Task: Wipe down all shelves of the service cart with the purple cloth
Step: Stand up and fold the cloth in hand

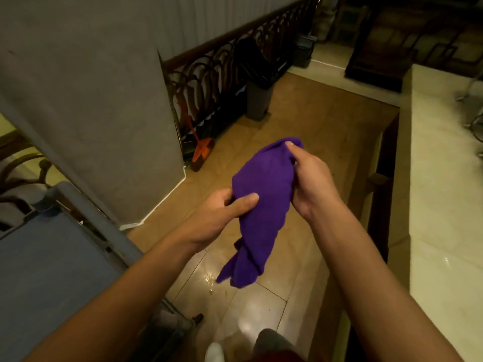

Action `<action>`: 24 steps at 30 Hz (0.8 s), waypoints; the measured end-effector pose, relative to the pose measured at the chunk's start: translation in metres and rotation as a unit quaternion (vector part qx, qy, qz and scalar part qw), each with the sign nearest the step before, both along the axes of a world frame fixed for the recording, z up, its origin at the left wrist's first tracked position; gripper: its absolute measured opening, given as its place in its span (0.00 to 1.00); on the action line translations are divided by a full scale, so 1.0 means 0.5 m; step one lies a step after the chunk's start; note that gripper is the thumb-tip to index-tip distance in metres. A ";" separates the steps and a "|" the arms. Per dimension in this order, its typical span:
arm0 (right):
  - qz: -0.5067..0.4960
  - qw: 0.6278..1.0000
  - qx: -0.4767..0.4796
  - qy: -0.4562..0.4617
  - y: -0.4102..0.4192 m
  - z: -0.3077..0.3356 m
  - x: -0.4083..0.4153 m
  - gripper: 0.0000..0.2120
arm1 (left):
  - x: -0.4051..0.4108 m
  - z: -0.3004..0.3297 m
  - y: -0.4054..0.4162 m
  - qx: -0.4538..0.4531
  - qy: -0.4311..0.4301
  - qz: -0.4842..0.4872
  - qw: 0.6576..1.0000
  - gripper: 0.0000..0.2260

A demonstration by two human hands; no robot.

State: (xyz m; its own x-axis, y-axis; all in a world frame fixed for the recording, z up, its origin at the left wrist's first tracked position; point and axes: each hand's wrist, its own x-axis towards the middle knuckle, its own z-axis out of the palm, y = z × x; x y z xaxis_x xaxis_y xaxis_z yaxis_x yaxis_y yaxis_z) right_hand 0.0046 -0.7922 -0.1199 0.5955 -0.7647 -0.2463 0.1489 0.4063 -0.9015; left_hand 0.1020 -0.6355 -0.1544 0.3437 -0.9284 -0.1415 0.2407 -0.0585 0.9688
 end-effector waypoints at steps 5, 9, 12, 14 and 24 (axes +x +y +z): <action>0.102 0.916 -0.288 0.259 -0.133 -0.048 0.088 0.18 | 0.067 -0.003 -0.076 -0.041 -0.065 0.102 0.992 0.19; 0.152 0.962 -0.167 0.152 -0.233 -0.085 0.157 0.30 | 0.120 -0.009 -0.148 -0.045 -0.030 0.193 0.980 0.20; 0.331 0.941 -0.046 0.061 -0.274 -0.132 0.218 0.38 | 0.157 -0.009 -0.212 -0.073 0.054 0.266 0.960 0.18; 0.422 0.906 -0.037 0.017 -0.287 -0.155 0.256 0.28 | 0.183 -0.004 -0.252 -0.088 0.064 0.309 0.945 0.19; 0.595 0.783 -0.154 0.096 -0.311 -0.134 0.507 0.35 | 0.303 -0.013 -0.267 -0.153 0.172 0.509 0.829 0.30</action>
